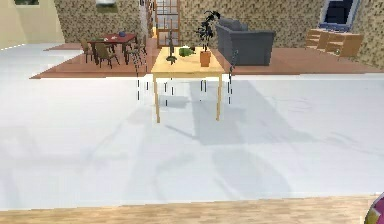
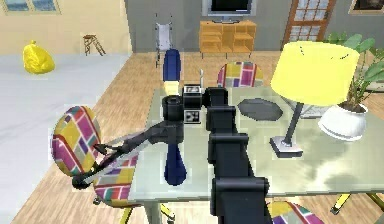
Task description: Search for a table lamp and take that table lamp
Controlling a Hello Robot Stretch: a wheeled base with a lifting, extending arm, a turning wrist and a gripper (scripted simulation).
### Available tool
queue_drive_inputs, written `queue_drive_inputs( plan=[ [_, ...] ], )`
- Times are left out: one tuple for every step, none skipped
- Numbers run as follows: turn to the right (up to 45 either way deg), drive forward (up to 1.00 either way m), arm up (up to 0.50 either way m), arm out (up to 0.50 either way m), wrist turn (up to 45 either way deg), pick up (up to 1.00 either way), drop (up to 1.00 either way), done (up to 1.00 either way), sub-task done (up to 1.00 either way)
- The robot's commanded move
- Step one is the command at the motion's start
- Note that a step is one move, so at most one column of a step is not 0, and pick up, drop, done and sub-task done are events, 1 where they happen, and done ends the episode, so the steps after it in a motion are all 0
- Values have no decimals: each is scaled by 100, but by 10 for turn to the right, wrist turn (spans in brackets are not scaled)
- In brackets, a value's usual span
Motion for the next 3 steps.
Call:
queue_drive_inputs(
  plan=[
    [0, 0, 0, 0, 450, 0, 0, 0, 0],
    [0, 0, 0, 0, 270, 0, 0, 0, 0],
    [0, 0, 0, 0, 0, 100, 0, 0, 0]
  ],
)
